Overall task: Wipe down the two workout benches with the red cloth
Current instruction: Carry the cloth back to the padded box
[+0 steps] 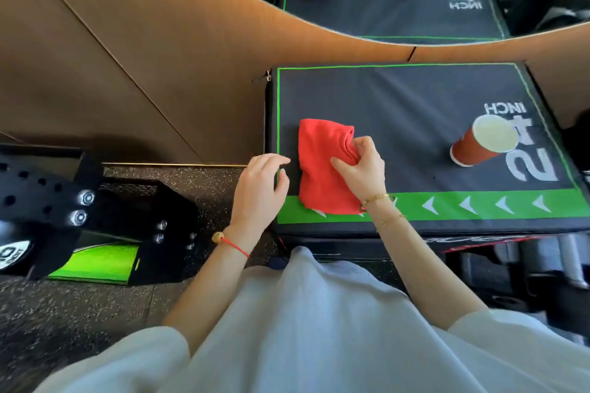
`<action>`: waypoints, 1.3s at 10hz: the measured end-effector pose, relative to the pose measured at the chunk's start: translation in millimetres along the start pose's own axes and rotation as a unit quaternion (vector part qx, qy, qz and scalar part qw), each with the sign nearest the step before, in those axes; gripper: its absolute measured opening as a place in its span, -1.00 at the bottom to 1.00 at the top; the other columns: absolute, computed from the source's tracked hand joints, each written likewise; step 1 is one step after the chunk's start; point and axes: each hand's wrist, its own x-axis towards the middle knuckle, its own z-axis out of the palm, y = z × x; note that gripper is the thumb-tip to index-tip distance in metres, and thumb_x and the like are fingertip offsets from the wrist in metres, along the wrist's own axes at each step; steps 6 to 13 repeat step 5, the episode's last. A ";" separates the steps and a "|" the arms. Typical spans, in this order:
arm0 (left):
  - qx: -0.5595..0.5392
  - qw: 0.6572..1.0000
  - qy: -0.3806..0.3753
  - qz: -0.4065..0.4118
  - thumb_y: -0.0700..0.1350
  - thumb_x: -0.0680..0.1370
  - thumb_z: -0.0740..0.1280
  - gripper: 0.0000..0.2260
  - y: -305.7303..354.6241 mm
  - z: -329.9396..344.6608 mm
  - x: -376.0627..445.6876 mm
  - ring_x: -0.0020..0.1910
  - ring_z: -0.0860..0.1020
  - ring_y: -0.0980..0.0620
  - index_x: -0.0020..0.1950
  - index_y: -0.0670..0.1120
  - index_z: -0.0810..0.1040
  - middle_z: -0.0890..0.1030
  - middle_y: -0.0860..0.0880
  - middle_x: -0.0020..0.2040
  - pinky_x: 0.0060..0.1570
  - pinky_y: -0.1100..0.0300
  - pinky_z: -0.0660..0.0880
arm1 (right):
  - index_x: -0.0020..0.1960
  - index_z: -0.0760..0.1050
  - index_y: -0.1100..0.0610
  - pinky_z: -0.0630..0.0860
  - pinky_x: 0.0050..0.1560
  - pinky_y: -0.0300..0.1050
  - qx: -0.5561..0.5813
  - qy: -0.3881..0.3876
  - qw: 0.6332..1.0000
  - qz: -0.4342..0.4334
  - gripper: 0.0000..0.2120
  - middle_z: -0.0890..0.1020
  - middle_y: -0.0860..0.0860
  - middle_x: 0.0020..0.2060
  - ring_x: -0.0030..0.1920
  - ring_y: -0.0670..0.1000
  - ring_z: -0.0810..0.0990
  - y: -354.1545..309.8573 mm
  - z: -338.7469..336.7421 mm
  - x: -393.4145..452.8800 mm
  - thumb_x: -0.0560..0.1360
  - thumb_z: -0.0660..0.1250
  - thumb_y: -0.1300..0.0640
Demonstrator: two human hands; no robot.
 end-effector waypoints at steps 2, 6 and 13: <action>-0.006 0.998 -0.053 0.016 -0.25 0.53 0.29 -0.78 -6.7 5.5 12.0 0.17 0.53 -0.05 0.15 -0.13 0.60 0.63 -0.04 0.12 0.17 0.00 0.50 | 0.00 0.40 0.12 0.32 -0.10 -0.13 -0.093 0.017 0.995 -0.036 -0.68 0.54 -0.07 -0.12 -0.07 0.04 0.47 13.5 -7.7 -0.3 0.39 0.48 0.07; -0.013 0.997 -0.075 0.028 -0.23 0.55 0.30 -0.79 -10.8 6.3 16.5 0.17 0.53 -0.04 0.15 -0.13 0.61 0.64 -0.05 0.10 0.16 0.04 0.50 | 0.08 0.48 0.19 0.32 0.03 0.00 -0.199 0.064 0.976 -0.057 -0.62 0.55 0.09 -0.01 -0.01 0.17 0.44 17.1 -12.3 -8.0 0.41 0.47 -0.03; -0.013 0.997 -0.075 0.028 -0.23 0.55 0.30 -0.79 -10.8 6.3 16.5 0.17 0.53 -0.04 0.15 -0.13 0.61 0.64 -0.05 0.10 0.16 0.04 0.50 | 0.08 0.48 0.19 0.32 0.03 0.00 -0.199 0.064 0.976 -0.057 -0.62 0.55 0.09 -0.01 -0.01 0.17 0.44 17.1 -12.3 -8.0 0.41 0.47 -0.03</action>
